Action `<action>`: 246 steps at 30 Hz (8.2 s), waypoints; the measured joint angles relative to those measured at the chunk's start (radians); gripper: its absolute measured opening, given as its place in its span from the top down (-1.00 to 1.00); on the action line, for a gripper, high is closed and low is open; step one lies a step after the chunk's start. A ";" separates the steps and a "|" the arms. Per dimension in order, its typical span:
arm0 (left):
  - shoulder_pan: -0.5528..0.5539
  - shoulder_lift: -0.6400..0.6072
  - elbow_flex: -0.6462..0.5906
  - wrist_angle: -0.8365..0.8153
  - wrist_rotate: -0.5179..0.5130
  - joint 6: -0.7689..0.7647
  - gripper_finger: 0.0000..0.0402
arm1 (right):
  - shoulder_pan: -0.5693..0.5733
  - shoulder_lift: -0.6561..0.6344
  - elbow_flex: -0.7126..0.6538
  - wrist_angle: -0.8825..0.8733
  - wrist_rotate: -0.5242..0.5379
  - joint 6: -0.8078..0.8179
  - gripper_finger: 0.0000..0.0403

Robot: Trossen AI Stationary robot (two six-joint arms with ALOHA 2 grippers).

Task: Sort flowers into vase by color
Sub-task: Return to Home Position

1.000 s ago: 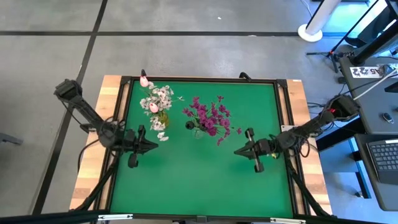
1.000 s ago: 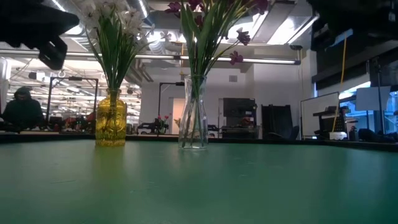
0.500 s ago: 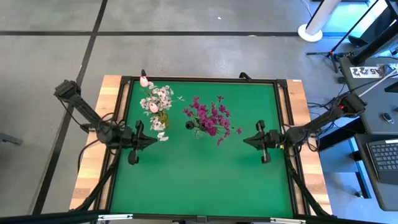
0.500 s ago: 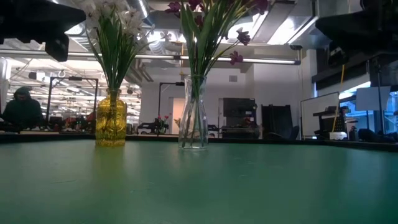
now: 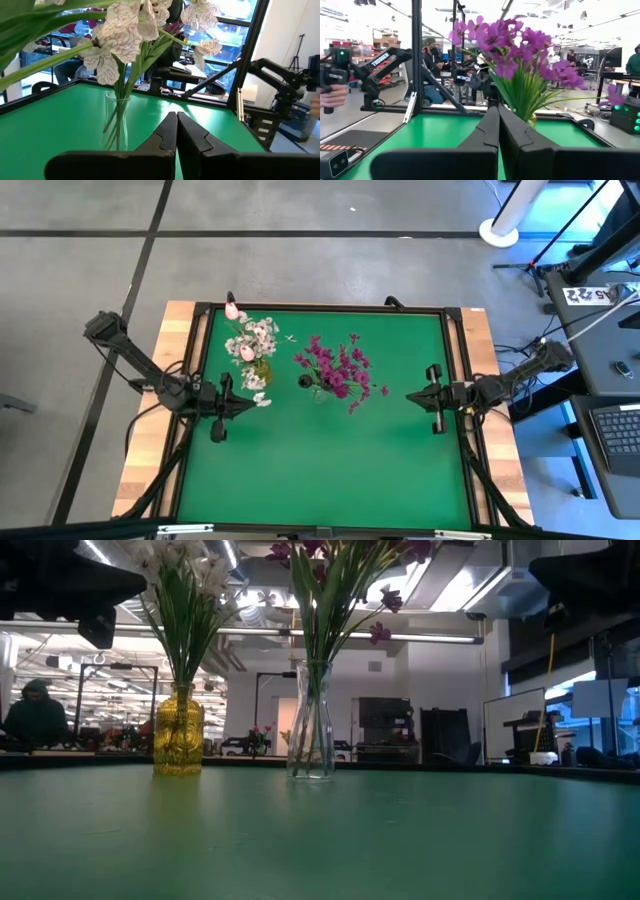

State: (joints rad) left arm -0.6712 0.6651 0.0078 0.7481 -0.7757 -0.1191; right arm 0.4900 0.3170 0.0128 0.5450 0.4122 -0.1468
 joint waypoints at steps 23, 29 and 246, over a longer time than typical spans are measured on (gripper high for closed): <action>0.321 0.002 0.000 -0.082 0.312 -0.058 1.00 | 0.000 -0.315 0.005 -0.470 0.050 0.064 1.00; 0.377 -0.054 0.000 -0.079 0.325 0.007 1.00 | 0.000 -0.315 0.006 -0.479 0.050 0.074 1.00; 0.381 -0.579 0.000 -0.686 0.392 -0.008 1.00 | 0.000 -0.313 0.006 -0.480 0.084 0.063 0.92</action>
State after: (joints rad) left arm -0.2905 0.0860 0.0078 0.0624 -0.3839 -0.1276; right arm 0.4903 0.0040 0.0189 0.0647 0.4962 -0.0837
